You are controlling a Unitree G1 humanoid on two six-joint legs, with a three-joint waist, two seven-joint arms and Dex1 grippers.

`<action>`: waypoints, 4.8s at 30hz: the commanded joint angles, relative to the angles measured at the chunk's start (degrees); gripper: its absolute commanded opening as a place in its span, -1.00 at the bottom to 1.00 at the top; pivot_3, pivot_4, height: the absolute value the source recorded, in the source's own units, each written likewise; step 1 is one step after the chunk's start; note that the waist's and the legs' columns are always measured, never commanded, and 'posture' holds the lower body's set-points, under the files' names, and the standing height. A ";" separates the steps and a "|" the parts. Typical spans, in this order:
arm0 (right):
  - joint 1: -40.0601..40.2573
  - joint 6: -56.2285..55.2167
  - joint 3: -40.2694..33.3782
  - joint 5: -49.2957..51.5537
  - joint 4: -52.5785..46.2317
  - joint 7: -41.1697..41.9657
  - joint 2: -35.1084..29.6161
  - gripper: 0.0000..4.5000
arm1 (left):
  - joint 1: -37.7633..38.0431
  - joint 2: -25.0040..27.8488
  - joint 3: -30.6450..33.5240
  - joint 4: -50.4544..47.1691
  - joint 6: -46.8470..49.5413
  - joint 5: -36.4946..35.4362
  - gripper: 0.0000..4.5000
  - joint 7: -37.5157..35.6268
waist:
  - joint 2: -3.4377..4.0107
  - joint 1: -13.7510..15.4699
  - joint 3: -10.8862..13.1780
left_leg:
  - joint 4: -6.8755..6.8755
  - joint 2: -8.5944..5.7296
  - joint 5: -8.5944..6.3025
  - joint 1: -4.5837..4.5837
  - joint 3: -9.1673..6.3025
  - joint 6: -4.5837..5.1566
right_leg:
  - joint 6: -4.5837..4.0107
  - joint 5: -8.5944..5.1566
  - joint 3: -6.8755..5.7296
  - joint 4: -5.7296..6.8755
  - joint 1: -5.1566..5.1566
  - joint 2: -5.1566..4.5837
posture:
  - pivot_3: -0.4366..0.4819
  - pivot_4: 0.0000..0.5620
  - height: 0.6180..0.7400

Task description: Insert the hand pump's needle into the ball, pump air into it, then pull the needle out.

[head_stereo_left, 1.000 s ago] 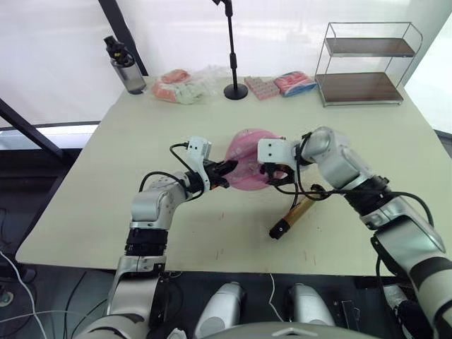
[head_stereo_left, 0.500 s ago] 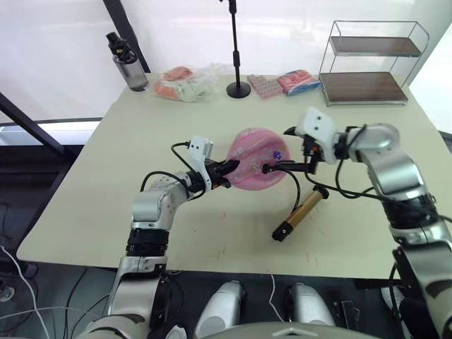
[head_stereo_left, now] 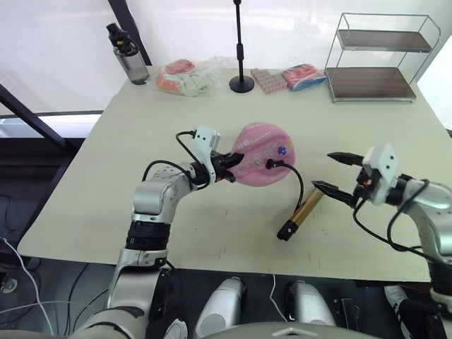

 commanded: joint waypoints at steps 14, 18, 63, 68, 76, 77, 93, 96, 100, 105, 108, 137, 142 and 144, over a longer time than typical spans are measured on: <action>7.68 -10.94 -9.42 11.28 -0.50 1.44 -0.28 0.99 | 1.24 0.74 -4.10 0.21 0.94 2.02 -1.00 -0.54 | -0.09 -0.05 0.08 | 0.02 0.01 0.01 0.02 0.04 0.01 | 0.00 0.01 0.04 0.02 0.02 0.01 | -0.05 -0.47 1.00; 7.92 -12.91 -8.97 11.89 0.01 1.22 -0.19 1.00 | 1.52 0.92 -4.35 -0.23 0.21 2.16 -0.83 -0.98 | -0.09 -0.03 0.08 | 0.02 0.01 0.01 0.03 0.03 0.01 | -0.01 0.01 0.04 0.04 0.02 0.02 | -0.05 -0.47 1.00; 7.67 -17.08 -7.18 17.31 3.34 8.04 -0.65 1.00 | 0.76 12.35 1.73 -14.80 -8.23 -4.16 0.99 -11.60 | -0.30 -1.59 0.27 | 0.25 0.04 0.01 -0.01 0.15 0.02 | -0.08 0.04 0.18 0.27 -0.07 0.07 | -0.05 -0.47 1.00; 6.67 -16.93 -5.90 13.48 6.62 5.11 -0.65 1.00 | 3.47 14.82 3.45 -18.59 -10.03 -6.40 0.99 -14.63 | -0.30 -1.65 0.27 | 0.30 0.04 0.01 0.09 0.28 0.02 | -0.08 0.04 0.33 0.47 -0.08 0.06 | -0.05 -0.47 1.00; 6.54 -14.45 -5.44 14.54 6.95 1.78 1.09 1.00 | 11.28 19.79 2.11 -26.16 -10.88 -10.04 0.99 -20.76 | -0.31 -1.68 0.28 | 0.32 0.09 0.01 0.14 0.78 0.04 | -0.09 0.04 0.96 0.94 -0.46 0.10 | -0.05 -0.47 1.00; 6.93 -14.74 -5.66 15.02 6.73 2.33 1.22 1.00 | 12.02 20.20 1.43 -27.00 -10.55 -9.96 0.99 -20.93 | -0.31 -1.68 0.28 | 0.32 0.10 0.01 0.15 0.80 0.04 | -0.09 0.04 0.98 0.95 -0.47 0.11 | -0.05 -0.47 1.00; 17.02 -17.87 -13.95 20.38 5.21 17.44 -7.31 1.00 | 5.35 8.98 -16.77 -28.15 3.88 -6.48 0.99 -7.38 | -0.37 -1.86 0.31 | 0.82 0.26 -0.17 0.16 1.10 0.35 | -0.04 0.07 1.20 1.19 -0.43 0.27 | -0.05 -0.47 1.00; 19.39 -17.65 -15.70 21.06 3.98 18.35 -8.84 1.00 | 3.64 6.22 -20.06 -25.16 6.01 -3.80 0.99 -3.82 | -0.38 -1.78 0.32 | 0.90 0.30 -0.19 0.16 1.18 0.38 | -0.04 0.07 1.24 1.25 -0.43 0.29 | -0.05 -0.47 1.00; 21.89 -17.42 -19.04 21.64 3.17 18.39 -9.90 1.00 | 1.30 1.74 -22.60 -20.64 9.93 -0.49 0.99 1.85 | -0.41 -1.60 0.33 | 0.97 0.31 -0.20 0.15 1.23 0.40 | 0.01 0.10 1.27 1.26 -0.43 0.32 | -0.05 -0.47 1.00; 23.24 -18.13 -20.17 21.06 2.60 17.87 -9.22 1.00 | -0.10 -0.48 -28.13 -18.00 11.52 2.35 0.99 2.33 | -0.43 -1.59 0.34 | 0.98 0.32 -0.19 0.16 1.31 0.38 | 0.01 0.10 1.37 1.25 -0.44 0.33 | -0.05 -0.47 1.00; 24.31 -18.65 -19.97 20.87 1.30 16.94 -8.16 1.00 | -0.56 -2.44 -30.97 -16.22 12.22 3.62 0.99 2.92 | -0.43 -1.56 0.35 | 0.99 0.32 -0.18 0.15 1.34 0.37 | 0.01 0.10 1.39 1.25 -0.44 0.32 | -0.05 -0.47 1.00; 23.91 -19.36 -18.01 19.76 0.80 16.26 -7.32 1.00 | 2.74 -0.70 -32.78 -17.46 8.68 11.36 -0.48 3.68 | -0.44 -1.56 0.35 | 1.03 0.35 -0.18 0.16 1.44 0.36 | 0.06 0.12 1.45 1.25 -0.44 0.30 | -0.05 -0.47 1.00; 21.63 -18.12 -16.42 20.27 0.32 14.60 -6.26 1.00 | 4.75 2.20 -29.21 -17.36 1.72 10.55 -0.48 -0.14 | -0.43 -1.52 0.35 | 1.03 0.36 -0.18 0.16 1.44 0.36 | 0.05 0.13 1.45 1.25 -0.45 0.30 | -0.05 -0.47 1.00; 20.69 -16.17 -15.50 21.17 -0.74 11.94 -5.35 1.00 | 6.00 3.28 -27.98 -17.25 -2.59 9.95 -0.48 -2.51 | -0.44 -1.46 0.35 | 1.03 0.35 -0.18 0.15 1.44 0.36 | 0.05 0.13 1.44 1.25 -0.45 0.27 | -0.05 -0.47 1.00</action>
